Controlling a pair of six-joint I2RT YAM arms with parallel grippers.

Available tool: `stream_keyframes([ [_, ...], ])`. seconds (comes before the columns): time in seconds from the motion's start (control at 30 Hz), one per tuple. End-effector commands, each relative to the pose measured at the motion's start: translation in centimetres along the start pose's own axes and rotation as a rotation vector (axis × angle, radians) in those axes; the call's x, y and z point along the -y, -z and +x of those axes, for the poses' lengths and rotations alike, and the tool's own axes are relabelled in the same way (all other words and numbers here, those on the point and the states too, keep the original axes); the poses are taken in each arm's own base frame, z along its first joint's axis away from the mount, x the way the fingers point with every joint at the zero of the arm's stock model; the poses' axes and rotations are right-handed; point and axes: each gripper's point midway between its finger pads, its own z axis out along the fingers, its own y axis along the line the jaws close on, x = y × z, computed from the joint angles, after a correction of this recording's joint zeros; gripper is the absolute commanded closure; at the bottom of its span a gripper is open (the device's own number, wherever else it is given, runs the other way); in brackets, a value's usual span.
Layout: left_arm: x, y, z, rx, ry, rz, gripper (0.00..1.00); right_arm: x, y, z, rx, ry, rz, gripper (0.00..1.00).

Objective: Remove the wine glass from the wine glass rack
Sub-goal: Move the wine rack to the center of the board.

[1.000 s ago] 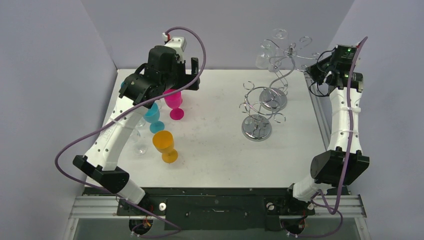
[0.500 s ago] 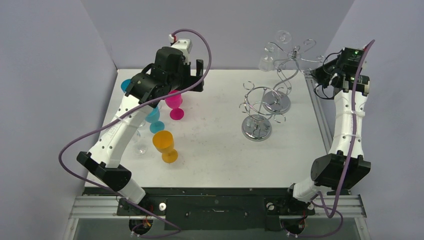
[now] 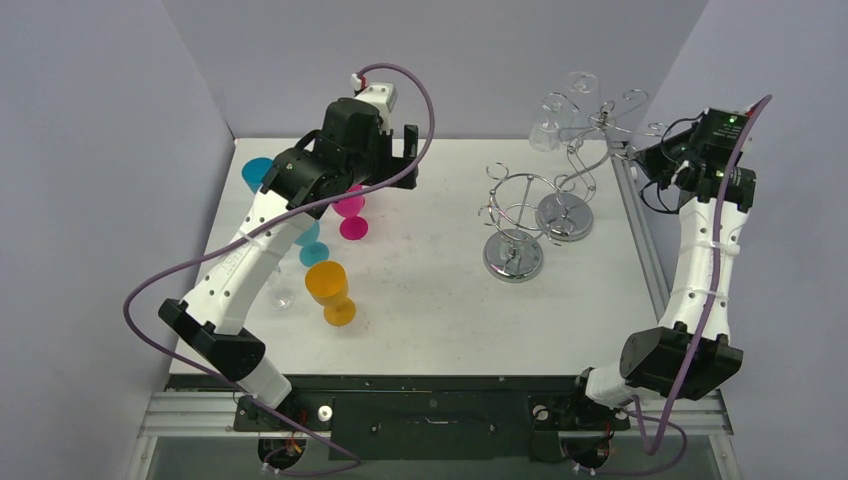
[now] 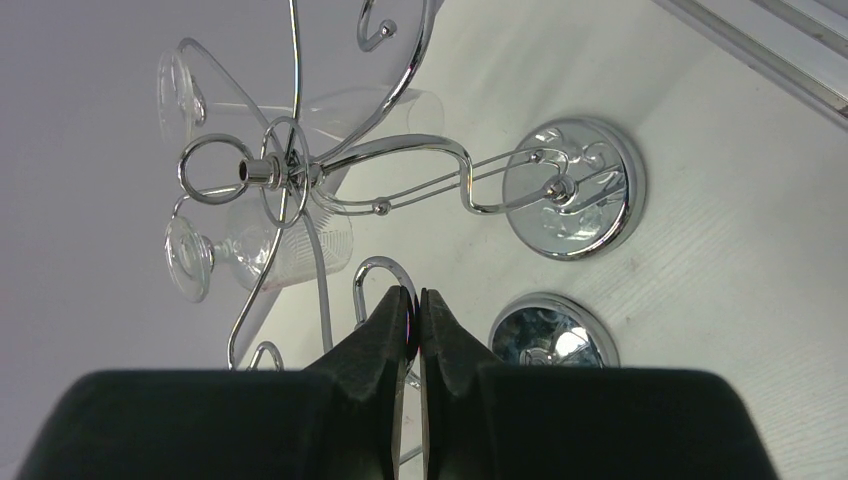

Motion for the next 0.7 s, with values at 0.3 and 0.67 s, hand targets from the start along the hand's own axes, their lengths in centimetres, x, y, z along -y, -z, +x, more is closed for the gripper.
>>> stream_keyframes([
  [0.3,2.5,0.4,-1.2,0.049,0.006,0.046,0.04,-1.0,6.0,-3.4,0.157,-0.013,-0.129,1.00],
  [0.67,4.0,-0.2,-0.7,0.035,0.005,0.079,0.04,0.9,7.4,-3.9,0.163,-0.023,-0.104,1.00],
])
